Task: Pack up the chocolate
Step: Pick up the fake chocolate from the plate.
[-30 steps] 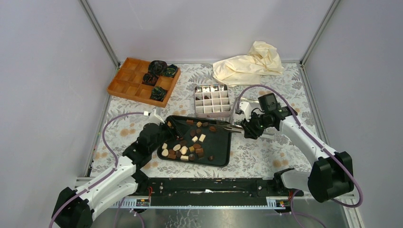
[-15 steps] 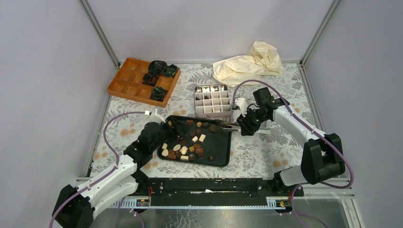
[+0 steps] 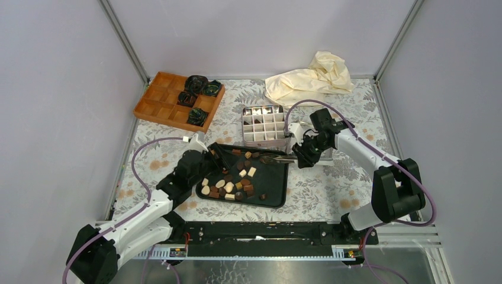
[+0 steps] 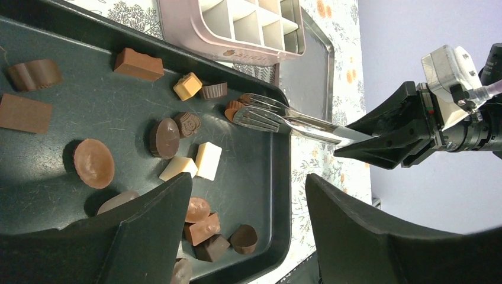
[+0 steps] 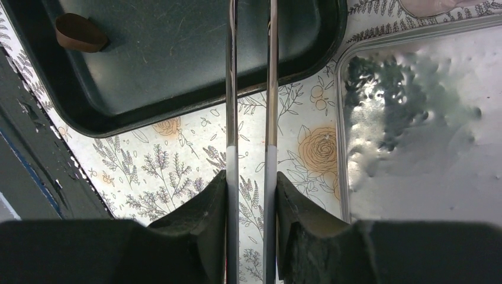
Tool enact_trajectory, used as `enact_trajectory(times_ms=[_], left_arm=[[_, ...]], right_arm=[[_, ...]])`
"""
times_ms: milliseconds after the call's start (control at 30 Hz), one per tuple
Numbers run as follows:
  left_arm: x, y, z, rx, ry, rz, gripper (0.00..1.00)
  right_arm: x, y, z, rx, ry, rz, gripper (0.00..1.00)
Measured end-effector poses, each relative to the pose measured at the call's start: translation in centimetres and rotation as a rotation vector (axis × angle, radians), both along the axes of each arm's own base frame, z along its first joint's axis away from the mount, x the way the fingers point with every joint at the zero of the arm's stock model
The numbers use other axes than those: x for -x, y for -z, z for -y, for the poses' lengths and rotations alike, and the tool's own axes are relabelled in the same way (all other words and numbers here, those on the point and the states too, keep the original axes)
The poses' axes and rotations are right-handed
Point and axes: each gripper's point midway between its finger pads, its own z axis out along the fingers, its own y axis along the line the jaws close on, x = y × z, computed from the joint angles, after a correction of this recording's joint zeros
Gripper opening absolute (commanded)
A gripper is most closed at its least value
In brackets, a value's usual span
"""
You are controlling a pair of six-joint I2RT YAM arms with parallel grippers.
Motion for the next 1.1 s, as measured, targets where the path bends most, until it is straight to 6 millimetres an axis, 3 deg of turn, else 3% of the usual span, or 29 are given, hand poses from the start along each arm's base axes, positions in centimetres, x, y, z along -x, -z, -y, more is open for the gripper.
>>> enact_trajectory(times_ms=[233,500,667,867,933,1100], left_arm=[[-0.2,0.1,0.5,-0.001,0.015,-0.011,0.78],[-1.4,-2.0,1.0,0.003,0.014,0.03,0.75],[-4.4,-3.3,0.7,-0.078,-0.031,0.054,0.66],[-9.7,-4.4,0.4,-0.236,-0.091,0.031,0.65],[-11.0,-3.8,0.2,-0.293,-0.1,0.007,0.65],[-12.0,-0.5,-0.7,-0.4,-0.102,-0.082,0.59]], right_arm=[[0.3,-1.3,-0.1,-0.033,0.002,0.021,0.0],[1.5,-7.3,0.7,-0.183,0.034,0.08,0.0],[1.5,-11.1,1.3,-0.258,0.048,0.133,0.0],[0.8,-12.4,3.3,-0.282,0.136,0.119,0.0],[0.3,-12.6,3.7,-0.282,0.159,0.111,0.0],[-2.0,-13.0,4.0,-0.283,0.182,0.097,0.0]])
